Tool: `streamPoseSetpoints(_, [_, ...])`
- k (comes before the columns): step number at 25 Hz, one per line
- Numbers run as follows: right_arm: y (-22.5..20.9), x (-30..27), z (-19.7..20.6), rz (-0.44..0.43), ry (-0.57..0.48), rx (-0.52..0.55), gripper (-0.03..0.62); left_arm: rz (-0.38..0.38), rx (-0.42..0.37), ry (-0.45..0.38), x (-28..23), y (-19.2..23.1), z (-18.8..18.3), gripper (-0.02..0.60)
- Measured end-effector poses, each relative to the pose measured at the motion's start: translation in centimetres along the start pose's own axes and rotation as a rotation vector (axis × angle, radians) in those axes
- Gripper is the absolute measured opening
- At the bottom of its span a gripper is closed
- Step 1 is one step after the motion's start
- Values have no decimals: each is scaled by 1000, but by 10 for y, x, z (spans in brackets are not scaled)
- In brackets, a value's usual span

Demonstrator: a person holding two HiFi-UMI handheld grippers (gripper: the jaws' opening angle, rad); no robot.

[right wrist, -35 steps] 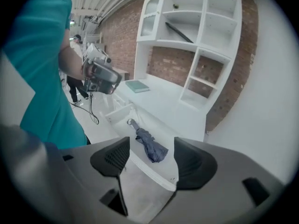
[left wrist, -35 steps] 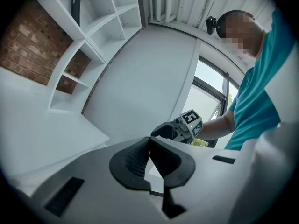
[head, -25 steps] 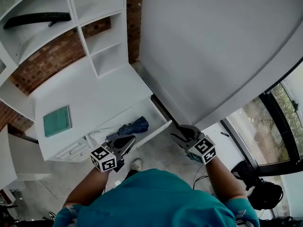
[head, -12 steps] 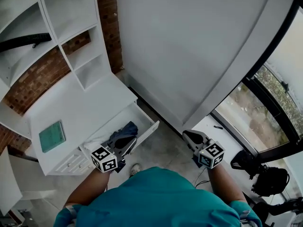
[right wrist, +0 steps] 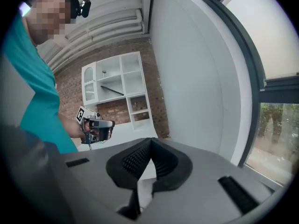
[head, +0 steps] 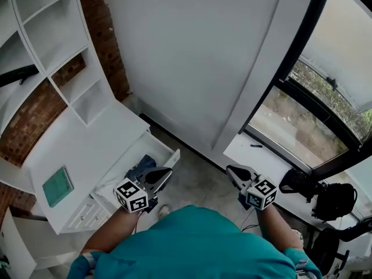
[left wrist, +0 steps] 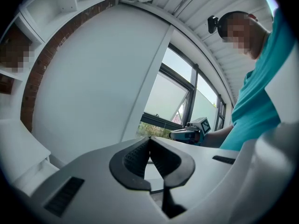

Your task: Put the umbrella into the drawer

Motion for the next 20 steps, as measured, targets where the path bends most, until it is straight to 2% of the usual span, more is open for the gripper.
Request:
streamPoseSetpoints(5, [-3, 14, 6, 32, -15, -22, 22, 33, -15, 8, -12, -7, 2, 15])
streamPoseSetpoints(12, [-2, 16, 8, 31, -19, -31, 21, 53, -11, 19, -19, -14, 6, 15])
streamPoseSetpoints(20, [-2, 17, 5, 37, -20, -18, 20, 37, 3, 6, -18, -15, 5, 15])
Point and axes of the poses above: the fingertips, and each gripper's own axes: x backward along the fingers, y to its left, z out of its underside, the point moved 9 cm from there along x, backward along the fingers, and after that the axes turned 1 degree about z, right-handed, at the moved point
